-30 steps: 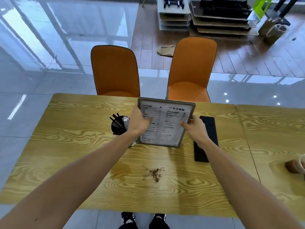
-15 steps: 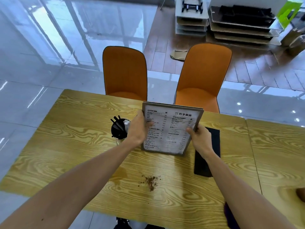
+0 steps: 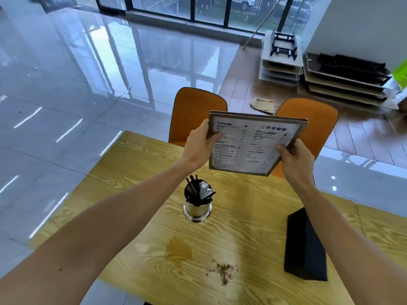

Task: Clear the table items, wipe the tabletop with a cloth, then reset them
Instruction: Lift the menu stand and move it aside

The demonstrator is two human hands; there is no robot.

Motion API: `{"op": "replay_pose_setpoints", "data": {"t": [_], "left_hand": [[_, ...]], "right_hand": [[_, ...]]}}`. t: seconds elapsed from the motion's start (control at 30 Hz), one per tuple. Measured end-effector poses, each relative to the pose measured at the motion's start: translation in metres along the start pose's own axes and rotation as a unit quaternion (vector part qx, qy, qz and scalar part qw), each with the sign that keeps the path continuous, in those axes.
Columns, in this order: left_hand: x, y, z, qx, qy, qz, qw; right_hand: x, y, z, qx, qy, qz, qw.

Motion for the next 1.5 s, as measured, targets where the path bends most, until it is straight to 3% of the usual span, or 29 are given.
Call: {"op": "replay_pose_setpoints", "data": {"t": [0.1,0.23,0.6,0.93,1.5], "left_hand": [[0.021,-0.060,-0.009,-0.044,-0.032,0.040,0.998],[0.069,-0.155,-0.009,-0.122,-0.066,0.008,0.990],[0.239,-0.343,0.034,-0.200,-0.184,-0.011,0.962],[0.320,-0.399,0.034,-0.240,-0.237,-0.013,0.941],[0.350,-0.427,0.011,-0.307,-0.275,-0.026,0.911]], "right_hand": [[0.041,0.050,-0.009,0.007,-0.020,-0.003,1.000],[0.074,0.142,-0.011,0.043,-0.021,-0.010,0.999],[0.087,0.422,0.022,0.208,0.045,-0.008,0.977],[0.100,0.535,0.005,0.260,0.026,0.038,0.964],[0.139,0.621,-0.056,0.299,0.006,0.076,0.951]]}}
Point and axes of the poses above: each hand's wrist, its own z-axis away from the middle knuckle, its own y-axis out of the palm, x = y × z, the point moved 10 cm from there along -z, towards the middle knuckle, and after that the axes turned 4 degrees about z, right-handed, at the moved point
